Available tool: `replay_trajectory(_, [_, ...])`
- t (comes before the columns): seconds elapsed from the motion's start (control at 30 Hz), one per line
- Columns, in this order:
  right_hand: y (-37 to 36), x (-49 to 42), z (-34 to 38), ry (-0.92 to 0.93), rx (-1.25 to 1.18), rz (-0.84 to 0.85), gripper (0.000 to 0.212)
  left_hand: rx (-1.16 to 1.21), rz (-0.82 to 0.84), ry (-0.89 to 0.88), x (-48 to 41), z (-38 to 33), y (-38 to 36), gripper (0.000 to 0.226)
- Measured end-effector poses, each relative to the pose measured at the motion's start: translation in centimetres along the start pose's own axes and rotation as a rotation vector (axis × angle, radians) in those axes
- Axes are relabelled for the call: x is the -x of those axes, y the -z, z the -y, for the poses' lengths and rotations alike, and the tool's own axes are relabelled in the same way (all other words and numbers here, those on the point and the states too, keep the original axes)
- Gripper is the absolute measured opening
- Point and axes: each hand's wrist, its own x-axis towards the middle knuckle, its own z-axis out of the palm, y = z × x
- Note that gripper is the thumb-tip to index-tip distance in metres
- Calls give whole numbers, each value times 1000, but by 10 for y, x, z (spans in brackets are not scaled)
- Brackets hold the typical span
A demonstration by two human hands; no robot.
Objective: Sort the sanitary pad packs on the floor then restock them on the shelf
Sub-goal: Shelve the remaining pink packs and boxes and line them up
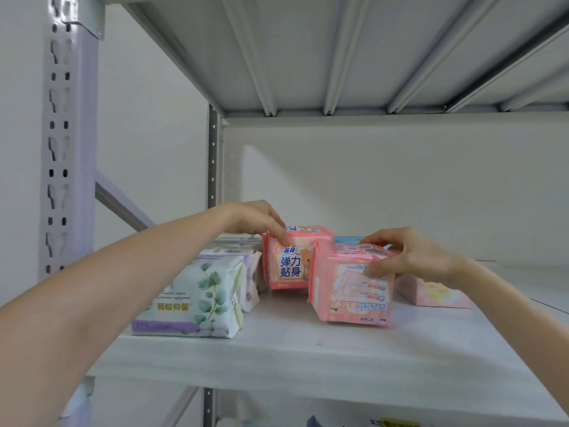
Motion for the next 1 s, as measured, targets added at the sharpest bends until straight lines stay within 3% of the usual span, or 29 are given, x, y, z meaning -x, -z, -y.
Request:
replay_trajectory(0.3, [-9,-12,-11,-28,-31,42,41,-161,108,51,0,10,4,57])
replay_trajectory(0.43, [-20,-10,-7,-39,-95,23,55,-179,204,69,16,4,10,74])
replay_trajectory(0.57, [-37,-9,2,-35,-184,9,46,-225,282,57,34,-3,9,89])
replay_trajectory(0.67, [-51,-10,10,-29,-213,-7,51,-270,296,68,41,-10,6,100])
replay_trajectory(1.0, [-73,-17,25,-62,-167,-49,82,-292,364,68,40,-6,8,83])
